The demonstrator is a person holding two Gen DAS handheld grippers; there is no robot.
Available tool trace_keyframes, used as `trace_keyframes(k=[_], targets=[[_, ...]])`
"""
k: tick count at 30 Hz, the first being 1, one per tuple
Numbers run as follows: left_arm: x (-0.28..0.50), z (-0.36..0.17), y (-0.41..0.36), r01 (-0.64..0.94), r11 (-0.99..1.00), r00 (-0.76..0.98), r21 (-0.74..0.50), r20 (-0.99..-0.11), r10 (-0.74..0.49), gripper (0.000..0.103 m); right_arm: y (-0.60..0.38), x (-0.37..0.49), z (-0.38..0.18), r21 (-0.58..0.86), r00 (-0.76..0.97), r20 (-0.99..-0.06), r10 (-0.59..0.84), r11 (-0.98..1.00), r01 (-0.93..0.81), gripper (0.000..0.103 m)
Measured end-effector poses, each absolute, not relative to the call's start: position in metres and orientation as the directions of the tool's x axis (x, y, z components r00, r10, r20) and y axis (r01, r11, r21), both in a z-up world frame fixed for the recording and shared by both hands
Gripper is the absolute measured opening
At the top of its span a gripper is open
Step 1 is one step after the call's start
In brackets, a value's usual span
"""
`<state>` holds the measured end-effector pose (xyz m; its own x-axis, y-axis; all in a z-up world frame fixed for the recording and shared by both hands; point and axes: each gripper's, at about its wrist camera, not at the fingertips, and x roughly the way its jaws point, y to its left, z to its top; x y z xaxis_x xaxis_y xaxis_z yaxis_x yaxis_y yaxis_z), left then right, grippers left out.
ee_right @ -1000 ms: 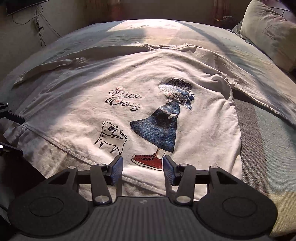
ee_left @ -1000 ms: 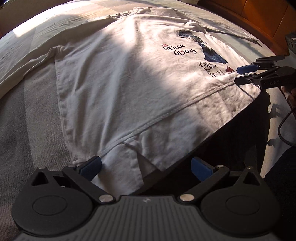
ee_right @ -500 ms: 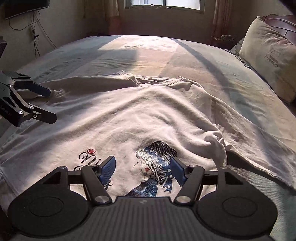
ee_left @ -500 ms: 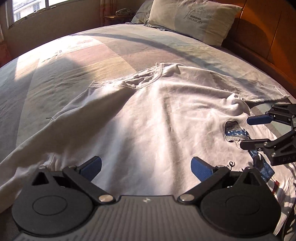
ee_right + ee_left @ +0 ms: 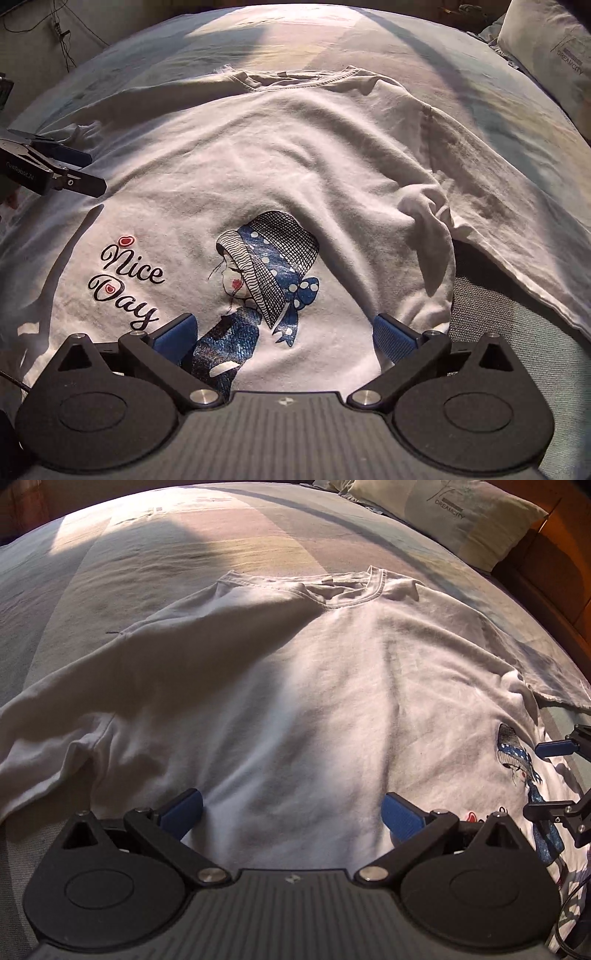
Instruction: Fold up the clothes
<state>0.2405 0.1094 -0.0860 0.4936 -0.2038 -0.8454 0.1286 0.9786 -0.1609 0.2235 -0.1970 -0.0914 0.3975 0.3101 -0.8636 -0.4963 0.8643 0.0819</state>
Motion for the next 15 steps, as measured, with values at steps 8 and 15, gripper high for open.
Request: trace_keyframes(k=[8,15], targets=[[0.253,-0.09,0.088,0.128,0.991,0.421,-0.046,-0.902,-0.096,0.102,-0.181,0.239,-0.09,0.048,0.339,-0.913,0.228,0.885,-0.464,0.103],[0.276,-0.088,0.079,0.145,0.989,0.252,-0.012,-0.967,-0.049,0.103,-0.162,0.272,-0.088,0.029,0.097,-0.992,0.078,0.901,-0.433,0.103]])
